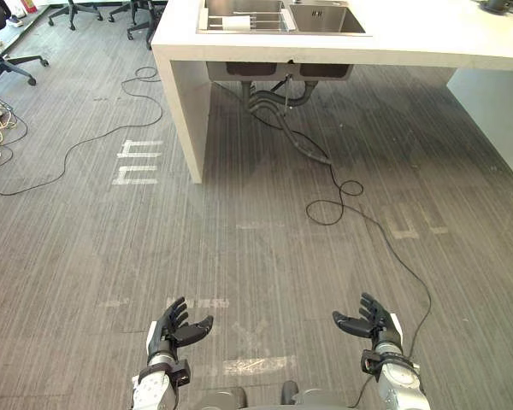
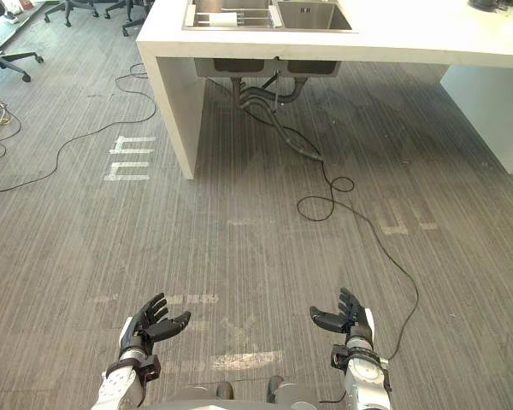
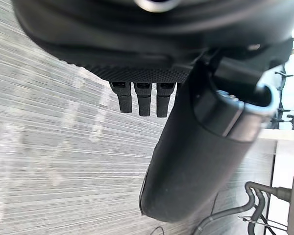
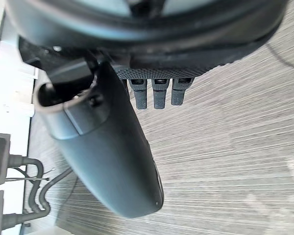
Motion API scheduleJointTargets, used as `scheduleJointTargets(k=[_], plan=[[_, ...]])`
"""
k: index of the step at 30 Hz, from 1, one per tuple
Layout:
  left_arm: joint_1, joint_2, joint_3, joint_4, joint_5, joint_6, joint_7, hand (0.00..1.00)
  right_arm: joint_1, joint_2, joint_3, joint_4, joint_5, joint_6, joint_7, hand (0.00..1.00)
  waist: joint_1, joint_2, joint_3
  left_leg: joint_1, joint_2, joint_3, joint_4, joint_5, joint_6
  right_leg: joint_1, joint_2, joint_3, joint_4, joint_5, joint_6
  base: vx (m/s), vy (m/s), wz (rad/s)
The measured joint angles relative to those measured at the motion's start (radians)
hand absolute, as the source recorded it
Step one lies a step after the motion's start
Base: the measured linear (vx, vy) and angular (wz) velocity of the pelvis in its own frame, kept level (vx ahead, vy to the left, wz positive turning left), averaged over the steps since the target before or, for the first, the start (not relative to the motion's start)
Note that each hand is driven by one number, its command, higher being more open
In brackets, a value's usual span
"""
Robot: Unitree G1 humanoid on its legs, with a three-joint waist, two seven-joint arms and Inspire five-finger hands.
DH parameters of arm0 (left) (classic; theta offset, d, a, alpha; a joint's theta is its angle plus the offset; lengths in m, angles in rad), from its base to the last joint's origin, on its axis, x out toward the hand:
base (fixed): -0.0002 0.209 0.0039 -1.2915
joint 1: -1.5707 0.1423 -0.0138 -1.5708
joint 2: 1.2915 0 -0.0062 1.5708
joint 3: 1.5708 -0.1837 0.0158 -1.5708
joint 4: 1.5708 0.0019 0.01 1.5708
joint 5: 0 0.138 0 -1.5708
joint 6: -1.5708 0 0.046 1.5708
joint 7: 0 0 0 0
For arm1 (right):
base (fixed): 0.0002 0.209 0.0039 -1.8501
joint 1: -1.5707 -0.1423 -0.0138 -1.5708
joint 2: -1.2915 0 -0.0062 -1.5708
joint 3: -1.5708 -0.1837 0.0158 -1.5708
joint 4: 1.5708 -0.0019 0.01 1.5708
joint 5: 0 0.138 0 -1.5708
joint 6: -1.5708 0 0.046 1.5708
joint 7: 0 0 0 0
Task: Walk over to the sink, pick up the cup, carry it to the dishwasher, place the cup inside the dishwasher, then close the dishwasher door
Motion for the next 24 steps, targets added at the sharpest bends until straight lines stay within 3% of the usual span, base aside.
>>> scheduleJointTargets(k=[2, 3, 6, 7, 8, 9, 10, 11, 12, 13, 15, 18, 21, 23, 24], plan=[[0.0, 0.01, -0.017, -0.021, 0.0, 0.0, 0.002, 0.9, 0.001, -0.003, 0.0, -0.011, -0.001, 0.0, 0.0, 0.9, -0.009, -0.01, 0.017, 0.05, -0.022, -0.02, 0.0, -0.02, 0.023, -0.067, -0.042, -0.024, 0.208, -0.005, 0.006, 0.27, 0.071, 0.31], [-0.004, 0.014, -0.024, -0.029, -0.001, 0.0, 0.003, 0.9, 0.008, -0.008, 0.0, -0.013, -0.002, 0.005, -0.001, 0.9, -0.02, -0.017, 0.018, 0.079, -0.039, -0.046, 0.001, -0.043, 0.03, -0.096, -0.065, -0.031, 0.301, -0.039, 0.003, 0.27, 0.023, 0.46], [-0.029, 0.011, -0.024, -0.029, -0.001, 0.0, 0.022, 0.9, 0.001, -0.029, 0.0, -0.037, -0.002, 0.007, -0.001, 0.9, -0.028, -0.007, 0.024, 0.108, -0.029, -0.088, 0.003, -0.074, 0.028, -0.155, -0.065, -0.041, 0.279, -0.104, -0.017, 0.42, -0.025, 0.41], [-0.051, 0.007, -0.024, -0.028, -0.003, 0.0, 0.027, 0.9, -0.017, -0.051, 0.001, -0.036, -0.004, 0.009, 0.0, 0.9, -0.027, 0.013, 0.04, 0.129, 0.0, -0.097, -0.009, -0.079, 0.019, -0.203, -0.045, -0.064, 0.237, -0.108, -0.033, 0.41, -0.07, 0.24], [-0.066, 0.003, -0.023, -0.027, -0.018, 0.0, 0.038, 0.9, -0.037, -0.071, 0.002, -0.037, -0.008, 0.01, 0.0, 0.9, -0.028, 0.041, 0.056, 0.15, 0.034, -0.097, -0.012, -0.087, -0.001, -0.243, -0.012, -0.083, 0.15, -0.078, -0.049, 0.41, -0.075, 0.14], [-0.069, 0.004, -0.023, -0.025, -0.022, -0.001, 0.041, 0.9, -0.04, -0.075, 0.002, -0.039, -0.01, 0.009, 0.0, 0.9, -0.027, 0.043, 0.056, 0.16, 0.042, -0.095, -0.012, -0.091, -0.013, -0.254, 0.004, -0.084, 0.087, -0.036, -0.055, 0.47, -0.1, 0.12], [-0.069, 0.017, -0.022, -0.023, -0.026, -0.002, 0.041, 0.9, -0.028, -0.08, 0.002, -0.046, -0.014, 0.005, -0.001, 0.9, -0.029, 0.026, 0.047, 0.197, 0.042, -0.094, -0.011, -0.113, -0.054, -0.248, 0.009, -0.08, -0.06, 0.106, -0.088, 0.57, -0.147, 0.22], [-0.069, 0.019, -0.021, -0.012, -0.027, -0.003, 0.041, 0.9, -0.017, -0.085, 0.001, -0.042, -0.02, 0.004, -0.002, 0.9, -0.033, 0.011, 0.039, 0.23, 0.036, -0.097, -0.003, -0.139, -0.083, -0.242, -0.006, -0.088, -0.056, 0.182, -0.213, 0.69, -0.204, 0.26], [-0.079, 0.003, -0.023, 0.004, -0.028, -0.003, 0.043, 0.9, -0.027, -0.094, 0.0, -0.035, -0.021, 0.013, -0.007, 0.9, -0.037, 0.04, 0.033, 0.212, 0.074, -0.099, 0.062, -0.137, -0.098, -0.227, 0.012, -0.116, -0.027, 0.137, -0.219, 0.57, -0.191, 0.3], [-0.087, -0.001, -0.024, 0.007, -0.028, -0.003, 0.042, 0.9, -0.03, -0.093, 0.001, -0.036, -0.021, 0.013, -0.009, 0.9, -0.045, 0.046, 0.036, 0.184, 0.086, -0.101, 0.126, -0.123, -0.113, -0.208, 0.02, -0.128, -0.043, 0.125, -0.232, 0.53, -0.192, 0.4], [-0.116, -0.02, -0.027, 0.023, -0.029, -0.002, 0.036, 0.9, -0.026, -0.09, 0.015, -0.036, -0.018, 0.015, -0.007, 0.9, -0.05, 0.053, 0.058, 0.002, 0.154, -0.096, 0.569, 0.022, -0.132, -0.044, 0.062, -0.166, -0.192, 0.124, -0.25, 0.52, -0.181, 0.41], [-0.109, -0.038, -0.035, 0.022, -0.038, -0.002, 0.025, 0.9, -0.029, -0.078, 0.021, -0.039, 0.005, -0.003, -0.013, 0.9, -0.036, 0.046, 0.076, -0.129, 0.231, -0.012, 0.821, -0.007, -0.096, 0.19, 0.087, -0.154, -0.355, 0.125, -0.253, 0.49, -0.122, 0.03], [-0.117, -0.036, -0.035, 0.007, -0.04, -0.002, 0.02, 0.9, -0.04, -0.076, 0.018, -0.038, 0.021, -0.013, -0.024, 0.9, -0.015, 0.05, 0.079, -0.288, 0.228, 0.012, 0.689, -0.015, -0.104, 0.278, 0.079, -0.131, -0.439, 0.125, -0.252, 0.42, 0.018, -0.2], [-0.125, -0.037, -0.035, 0.006, -0.04, -0.002, 0.02, 0.9, -0.038, -0.073, 0.016, -0.035, 0.022, -0.013, -0.025, 0.9, 0.002, 0.048, 0.085, -0.334, 0.194, 0.021, 0.521, -0.011, -0.107, 0.31, 0.056, -0.119, -0.466, 0.118, -0.24, 0.32, 0.126, -0.14], [-0.125, -0.041, -0.035, 0.004, -0.039, -0.002, 0.021, 0.9, -0.038, -0.065, 0.0, -0.028, 0.022, -0.011, -0.025, 0.9, 0.005, 0.043, 0.098, -0.336, 0.15, 0.019, 0.326, 0.025, -0.113, 0.334, 0.035, -0.11, -0.473, 0.1, -0.21, 0.35, 0.191, -0.13]])
